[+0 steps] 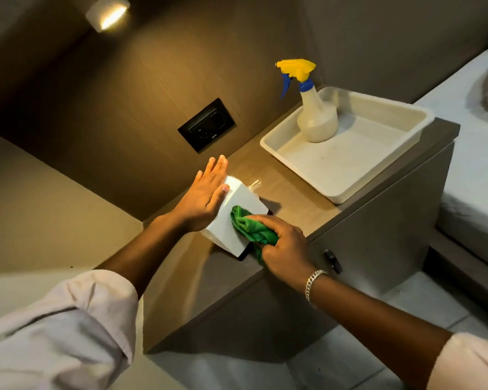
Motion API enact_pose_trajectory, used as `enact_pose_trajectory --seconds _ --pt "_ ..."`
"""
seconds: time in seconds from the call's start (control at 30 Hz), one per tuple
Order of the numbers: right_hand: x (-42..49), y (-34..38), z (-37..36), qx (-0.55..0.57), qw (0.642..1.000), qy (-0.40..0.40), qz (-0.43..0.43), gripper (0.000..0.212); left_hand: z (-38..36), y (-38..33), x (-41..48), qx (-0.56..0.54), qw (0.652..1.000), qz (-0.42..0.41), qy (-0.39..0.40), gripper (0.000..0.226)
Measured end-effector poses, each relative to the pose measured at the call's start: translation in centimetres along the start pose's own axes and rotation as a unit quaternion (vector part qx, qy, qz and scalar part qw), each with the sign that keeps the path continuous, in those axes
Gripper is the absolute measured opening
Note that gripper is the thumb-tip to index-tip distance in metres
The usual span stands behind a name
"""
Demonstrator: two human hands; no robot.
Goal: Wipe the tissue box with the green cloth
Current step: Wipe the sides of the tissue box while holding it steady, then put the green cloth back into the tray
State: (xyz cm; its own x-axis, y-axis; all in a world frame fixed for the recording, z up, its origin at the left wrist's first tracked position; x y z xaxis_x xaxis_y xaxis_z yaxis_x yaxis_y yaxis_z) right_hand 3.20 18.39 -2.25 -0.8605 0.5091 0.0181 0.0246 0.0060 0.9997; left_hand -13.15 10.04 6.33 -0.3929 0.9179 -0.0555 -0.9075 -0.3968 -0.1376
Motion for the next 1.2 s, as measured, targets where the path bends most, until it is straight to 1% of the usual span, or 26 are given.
enact_pose_trajectory --seconds 0.03,0.1,0.17,0.27,0.37,0.43,0.47,0.57,0.63,0.77,0.83,0.93,1.0,1.1,1.13,1.2 --pt "0.0 0.0 0.3 0.0 1.0 -0.015 -0.008 0.06 0.0 0.1 -0.1 0.001 1.0 -0.007 -0.008 0.071" --pt "1.2 0.0 1.5 -0.011 0.997 -0.075 -0.036 0.06 -0.3 0.1 -0.2 -0.002 1.0 -0.016 -0.019 0.074" --pt "2.5 0.5 2.0 -0.024 0.992 -0.112 -0.048 0.06 -0.4 0.2 -0.3 -0.009 0.999 -0.012 -0.03 0.07" --pt "1.6 1.0 -0.4 -0.022 0.994 -0.104 -0.03 0.058 -0.5 0.5 -0.4 -0.009 0.999 -0.019 -0.038 0.066" --pt "-2.0 0.5 -3.2 -0.016 0.997 -0.078 0.0 0.056 -0.3 0.7 -0.3 -0.008 0.999 -0.024 -0.037 0.067" --pt "-3.6 0.2 -3.6 -0.005 0.998 -0.063 0.015 0.059 -0.3 0.6 -0.3 -0.007 0.999 -0.021 -0.033 0.069" --pt "-3.5 0.1 -3.2 0.011 0.997 -0.071 0.008 0.061 -0.4 0.5 -0.3 -0.005 0.999 -0.021 -0.031 0.07" --pt "-1.2 0.1 -1.4 0.042 0.988 -0.145 -0.037 0.056 -0.4 0.5 -0.4 -0.004 0.999 -0.016 -0.03 0.07" --pt "0.0 0.3 -1.3 0.035 0.985 -0.159 -0.05 0.054 -0.3 0.6 -0.3 -0.003 0.999 -0.008 -0.032 0.07" --pt "-2.4 -0.8 -4.7 0.006 0.99 -0.128 -0.06 0.064 -0.4 0.8 -0.2 -0.008 0.999 -0.009 -0.04 0.063" --pt "-5.0 -0.8 -6.1 -0.021 0.994 -0.105 -0.034 0.068 -0.5 0.9 -0.1 -0.007 0.999 -0.007 -0.039 0.062" --pt "-7.0 -0.1 -7.0 -0.054 0.998 -0.02 0.002 0.067 -0.6 0.8 -0.1 -0.005 0.999 -0.002 -0.04 0.063" --pt "-7.4 0.3 -6.4 -0.019 1.0 0.022 -0.005 0.066 -0.4 0.9 -0.2 -0.004 0.999 -0.001 -0.043 0.064" --pt "-6.3 2.1 -2.0 0.118 0.99 0.038 -0.059 0.055 -0.1 1.1 -0.5 -0.003 0.999 0.004 -0.051 0.064" --pt "-5.5 3.0 0.1 0.149 0.986 0.038 -0.065 0.051 -0.2 0.9 -0.4 -0.003 0.999 0.0 -0.048 0.065" --pt "-3.1 5.1 4.4 0.164 0.982 0.059 -0.071 0.041 -0.4 0.7 -0.4 -0.001 0.999 0.0 -0.044 0.066"
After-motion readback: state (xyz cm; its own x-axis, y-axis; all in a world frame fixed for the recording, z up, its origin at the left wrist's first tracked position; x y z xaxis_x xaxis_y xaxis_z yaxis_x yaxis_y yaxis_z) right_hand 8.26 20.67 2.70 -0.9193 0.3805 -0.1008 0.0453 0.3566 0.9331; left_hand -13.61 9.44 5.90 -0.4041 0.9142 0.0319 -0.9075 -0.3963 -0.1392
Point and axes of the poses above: each hand's wrist, its own x-axis towards the middle knuckle, its own z-axis out of the back of the hand, y = z × x, the point moved 4 cm from there along x, towards the middle knuckle, and after that the axes turned 10 degrees about -z, right-handed, at the moved point
